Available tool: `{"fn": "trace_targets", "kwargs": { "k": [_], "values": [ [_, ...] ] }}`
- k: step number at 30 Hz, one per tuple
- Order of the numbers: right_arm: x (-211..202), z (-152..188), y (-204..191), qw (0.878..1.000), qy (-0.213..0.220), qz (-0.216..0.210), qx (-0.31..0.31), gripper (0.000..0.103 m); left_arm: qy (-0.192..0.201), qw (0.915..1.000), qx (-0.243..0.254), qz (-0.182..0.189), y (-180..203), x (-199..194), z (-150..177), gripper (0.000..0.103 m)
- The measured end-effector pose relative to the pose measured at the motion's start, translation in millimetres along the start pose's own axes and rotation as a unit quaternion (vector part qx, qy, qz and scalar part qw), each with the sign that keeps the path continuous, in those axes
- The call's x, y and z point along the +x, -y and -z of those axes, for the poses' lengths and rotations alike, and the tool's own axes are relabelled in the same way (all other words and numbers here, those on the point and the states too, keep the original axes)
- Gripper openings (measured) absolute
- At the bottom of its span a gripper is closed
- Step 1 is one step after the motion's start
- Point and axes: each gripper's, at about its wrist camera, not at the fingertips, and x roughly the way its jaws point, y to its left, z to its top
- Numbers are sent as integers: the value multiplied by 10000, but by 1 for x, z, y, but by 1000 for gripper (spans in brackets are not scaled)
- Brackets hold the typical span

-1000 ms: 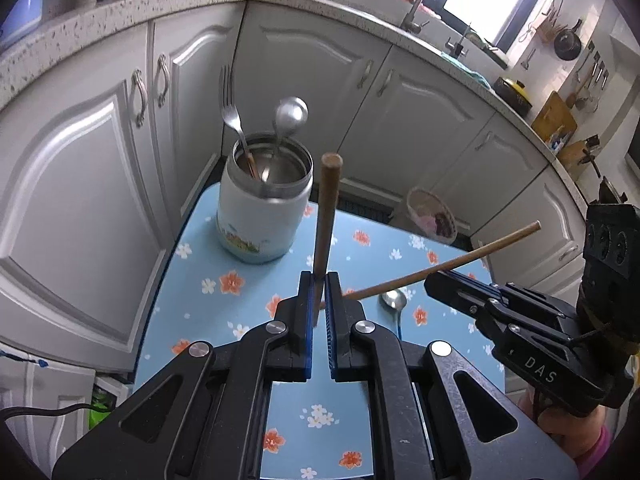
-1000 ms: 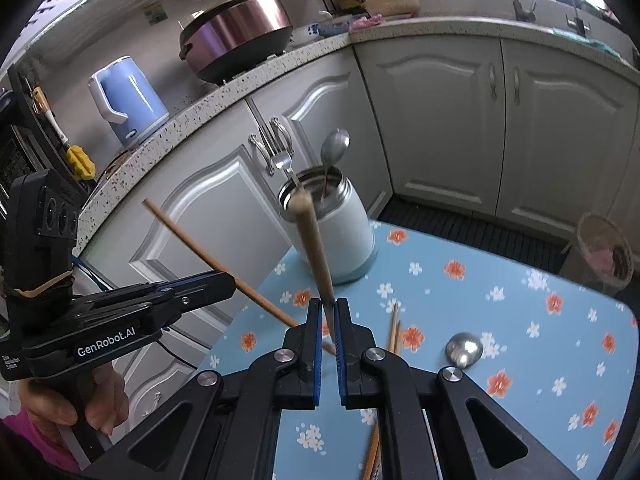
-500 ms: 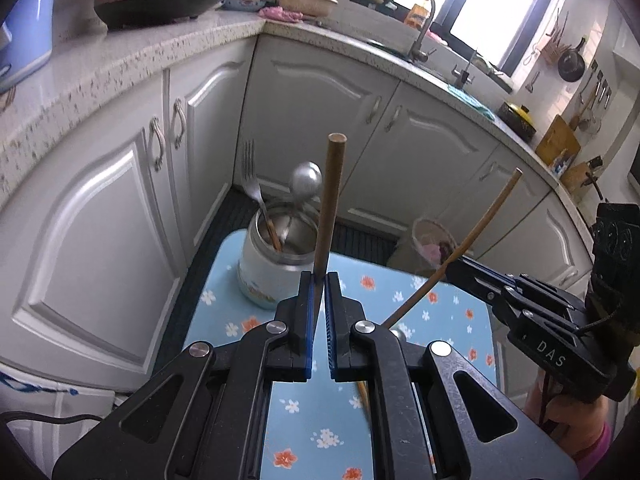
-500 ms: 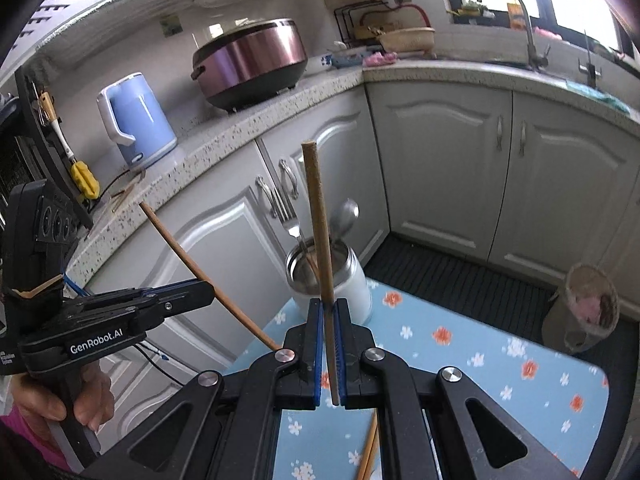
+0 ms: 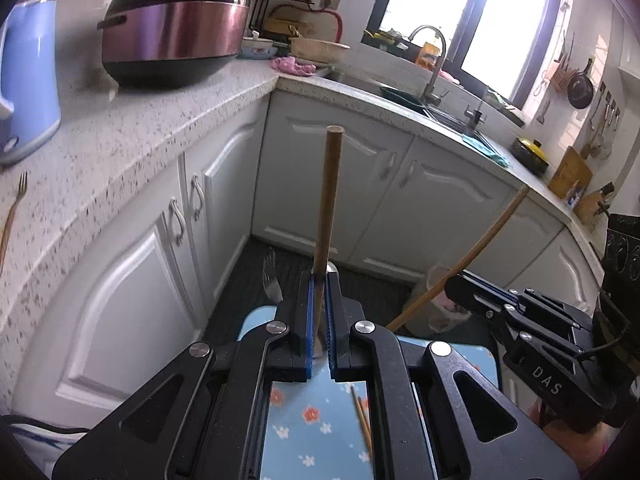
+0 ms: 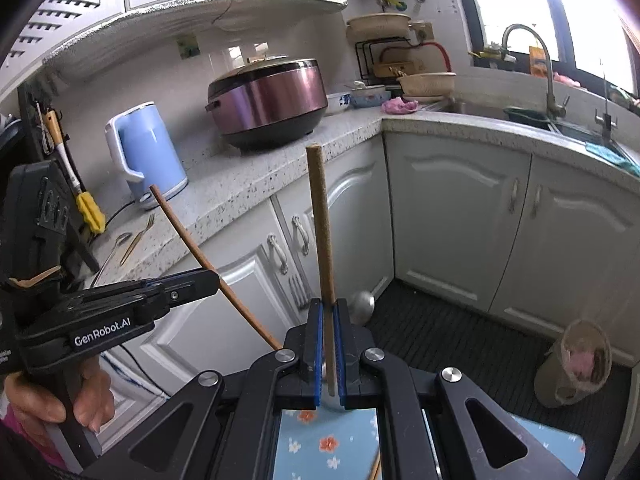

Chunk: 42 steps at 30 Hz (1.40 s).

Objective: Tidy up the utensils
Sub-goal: 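Carry the chopsticks upright over the insulated jar with both tools, then lower the chopsticks into the jar and open both tools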

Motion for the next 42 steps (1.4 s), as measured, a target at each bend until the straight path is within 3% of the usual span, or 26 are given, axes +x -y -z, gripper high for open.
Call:
{"fn": "trace_targets", "kwargs": {
  "k": [8,25,39,42],
  "values": [
    [50,-10,14,9995,-281,52,165,5,-203,9994,13,-267,-9,41,-8,4],
    [130,21,37,9943,-976,107,414,5,-780,9957,-112,-479,-23,108,30,4],
    [147,39,49,9906,-1166,80,717,5,-925,9941,-273,-504,-29,126,38,5],
    [144,44,51,9899,-1215,133,718,13,-950,9935,-314,-535,-30,129,39,12]
  ]
}}
